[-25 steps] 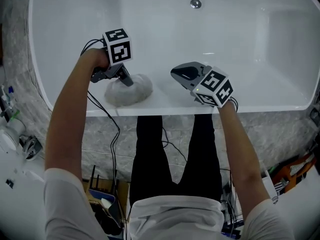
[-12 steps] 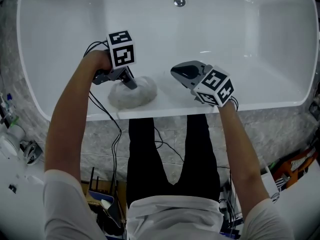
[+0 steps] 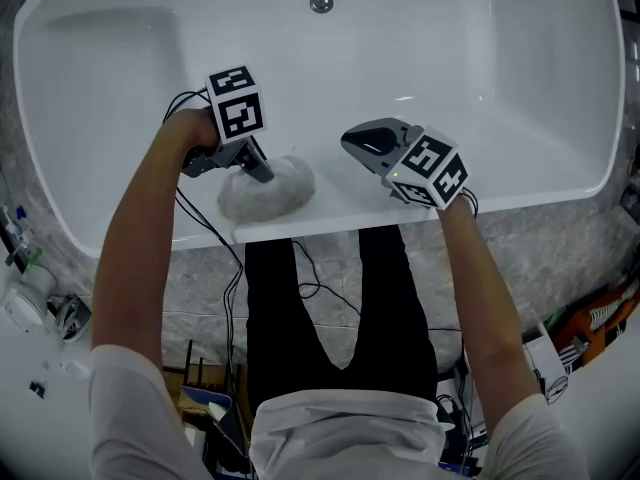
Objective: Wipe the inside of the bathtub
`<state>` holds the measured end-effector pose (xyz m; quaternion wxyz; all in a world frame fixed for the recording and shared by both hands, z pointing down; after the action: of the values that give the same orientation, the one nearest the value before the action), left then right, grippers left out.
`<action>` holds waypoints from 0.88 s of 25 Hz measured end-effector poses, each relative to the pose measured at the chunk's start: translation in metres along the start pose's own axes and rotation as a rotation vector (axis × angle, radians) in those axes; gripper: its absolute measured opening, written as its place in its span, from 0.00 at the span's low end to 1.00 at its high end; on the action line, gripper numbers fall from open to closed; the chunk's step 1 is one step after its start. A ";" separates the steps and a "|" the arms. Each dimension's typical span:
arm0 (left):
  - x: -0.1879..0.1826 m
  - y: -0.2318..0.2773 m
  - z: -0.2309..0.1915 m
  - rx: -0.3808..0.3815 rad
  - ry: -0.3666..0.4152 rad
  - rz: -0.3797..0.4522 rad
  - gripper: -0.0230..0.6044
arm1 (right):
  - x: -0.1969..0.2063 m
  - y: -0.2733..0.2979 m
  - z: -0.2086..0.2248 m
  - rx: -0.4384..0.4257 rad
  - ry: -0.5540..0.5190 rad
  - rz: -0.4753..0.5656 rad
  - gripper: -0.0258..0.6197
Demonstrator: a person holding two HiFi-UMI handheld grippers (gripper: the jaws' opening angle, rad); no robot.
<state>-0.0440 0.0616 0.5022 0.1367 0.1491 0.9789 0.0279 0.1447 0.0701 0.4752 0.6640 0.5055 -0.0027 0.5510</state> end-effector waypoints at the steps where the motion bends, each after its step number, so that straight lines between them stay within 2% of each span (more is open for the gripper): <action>1: 0.004 -0.002 -0.001 -0.004 -0.001 0.000 0.17 | -0.001 0.002 -0.001 0.004 -0.002 0.000 0.07; 4: 0.008 -0.003 -0.004 -0.006 -0.001 0.008 0.17 | -0.001 0.004 -0.001 0.014 -0.006 -0.003 0.08; 9: -0.085 0.028 0.018 -0.012 -0.006 -0.001 0.17 | 0.048 -0.063 0.054 0.024 0.006 0.011 0.07; 14: -0.137 0.045 0.033 -0.015 0.007 0.009 0.17 | 0.072 -0.100 0.083 0.028 0.002 0.021 0.07; 18: -0.215 0.073 0.037 0.005 0.003 0.000 0.17 | 0.115 -0.144 0.135 0.034 0.022 0.033 0.07; 20: -0.225 0.078 0.037 0.008 0.010 -0.008 0.17 | 0.120 -0.150 0.141 0.051 0.036 0.037 0.07; 22: -0.218 0.074 0.040 0.000 0.027 -0.011 0.17 | 0.112 -0.146 0.136 0.075 0.033 0.041 0.08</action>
<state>0.1883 0.0672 0.5279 0.1236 0.1434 0.9815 0.0294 0.3716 0.0770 0.5068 0.6331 0.5206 0.0184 0.5725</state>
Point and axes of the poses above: the fingertips, and each gripper's own axes: y forward along the fingers, z to its right, x out of its underside, the point moved 7 cm from there along -y, backward along the fingers, and after that the axes turned 9 degrees about x, right-handed, at the moved point
